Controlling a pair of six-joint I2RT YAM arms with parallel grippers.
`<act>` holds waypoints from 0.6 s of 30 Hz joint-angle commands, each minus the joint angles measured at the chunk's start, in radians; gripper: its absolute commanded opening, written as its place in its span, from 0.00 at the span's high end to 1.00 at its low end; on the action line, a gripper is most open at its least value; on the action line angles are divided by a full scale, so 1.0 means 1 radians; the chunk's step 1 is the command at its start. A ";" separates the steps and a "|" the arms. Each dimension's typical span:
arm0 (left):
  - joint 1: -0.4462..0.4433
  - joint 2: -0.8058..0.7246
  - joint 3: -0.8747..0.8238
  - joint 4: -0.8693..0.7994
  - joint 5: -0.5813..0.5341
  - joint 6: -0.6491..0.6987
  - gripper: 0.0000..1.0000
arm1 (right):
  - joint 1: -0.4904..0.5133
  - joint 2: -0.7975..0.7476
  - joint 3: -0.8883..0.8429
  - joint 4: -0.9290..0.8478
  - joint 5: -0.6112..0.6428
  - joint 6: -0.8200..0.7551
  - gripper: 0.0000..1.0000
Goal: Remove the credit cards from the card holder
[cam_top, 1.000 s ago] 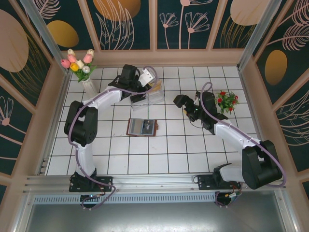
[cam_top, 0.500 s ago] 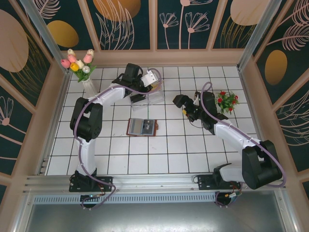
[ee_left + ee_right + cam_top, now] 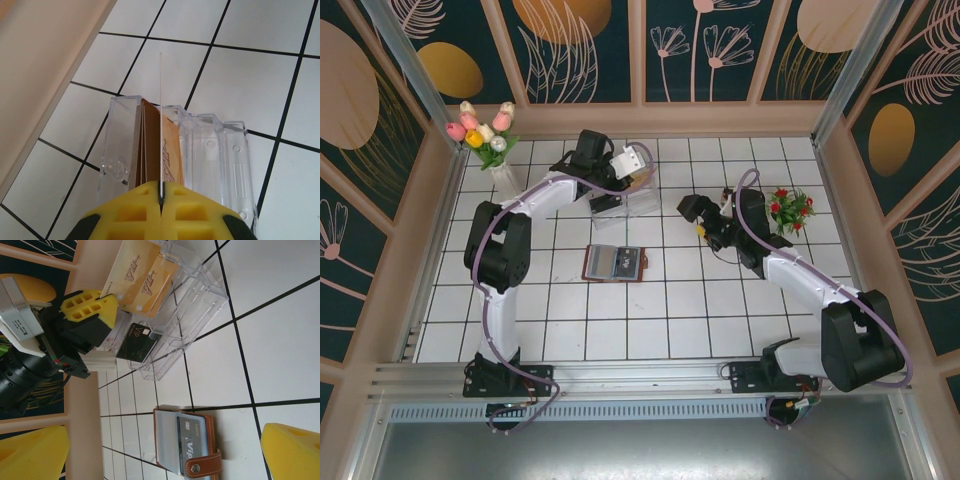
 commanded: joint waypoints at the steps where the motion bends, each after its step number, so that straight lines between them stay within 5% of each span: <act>1: 0.016 -0.040 -0.016 -0.064 0.015 0.023 1.00 | -0.007 -0.004 -0.017 0.032 -0.020 0.013 0.01; 18: 0.020 -0.037 -0.021 -0.021 0.037 0.014 1.00 | 0.003 -0.008 -0.028 0.042 -0.023 0.022 0.01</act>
